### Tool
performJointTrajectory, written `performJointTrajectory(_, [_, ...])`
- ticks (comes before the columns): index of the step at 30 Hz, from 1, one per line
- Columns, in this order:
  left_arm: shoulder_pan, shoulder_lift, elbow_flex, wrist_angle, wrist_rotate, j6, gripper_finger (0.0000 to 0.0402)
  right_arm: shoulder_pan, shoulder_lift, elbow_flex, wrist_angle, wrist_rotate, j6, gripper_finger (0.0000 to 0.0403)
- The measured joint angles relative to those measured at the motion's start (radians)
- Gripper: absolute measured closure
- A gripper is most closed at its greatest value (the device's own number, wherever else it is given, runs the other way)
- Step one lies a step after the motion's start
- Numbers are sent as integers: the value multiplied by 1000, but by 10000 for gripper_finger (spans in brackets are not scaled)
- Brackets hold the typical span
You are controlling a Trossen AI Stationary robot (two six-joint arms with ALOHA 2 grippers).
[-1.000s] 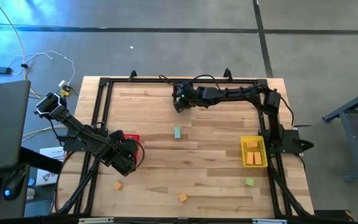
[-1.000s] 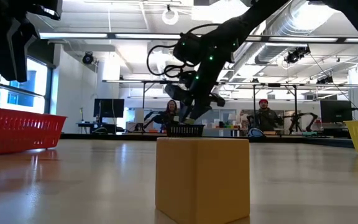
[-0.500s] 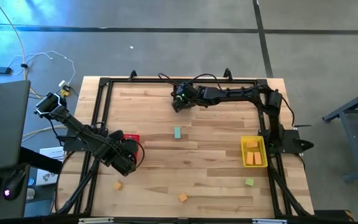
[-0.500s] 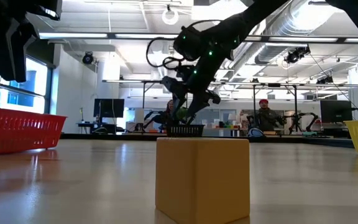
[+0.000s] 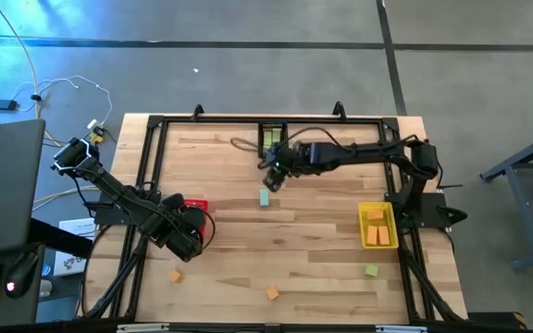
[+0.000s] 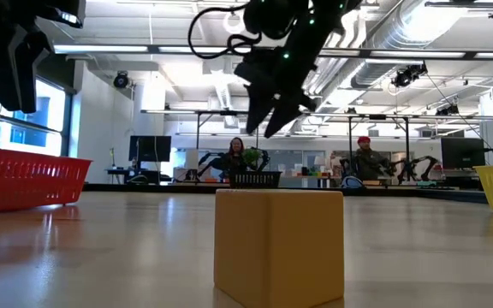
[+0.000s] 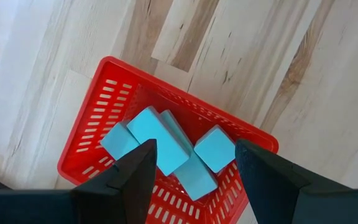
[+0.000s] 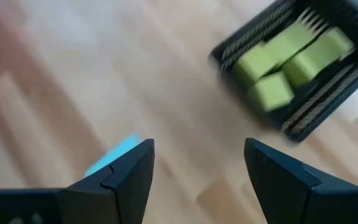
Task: Sort & place blocks by color
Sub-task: Put the blue block into the red bin
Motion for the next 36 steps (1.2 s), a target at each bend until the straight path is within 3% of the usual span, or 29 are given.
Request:
performJointTrajectory(11, [0,0,0,2,0,0,199,185,-15,0,-195,-45,66,170])
performJointTrajectory(15, [0,0,0,5,-1,0,199,239,-15,0,-190,-44,140,170])
performJointTrajectory(20, [0,0,0,25,-1,0,199,275,-13,0,-107,-22,288,170])
performJointTrajectory(24, [0,0,0,56,-1,0,199,282,-13,0,2,60,387,170])
performJointTrajectory(28, [0,0,0,56,-1,1,199,281,-13,0,84,118,377,170])
performJointTrajectory(36, [0,0,0,56,-1,18,197,252,-12,0,301,70,204,170])
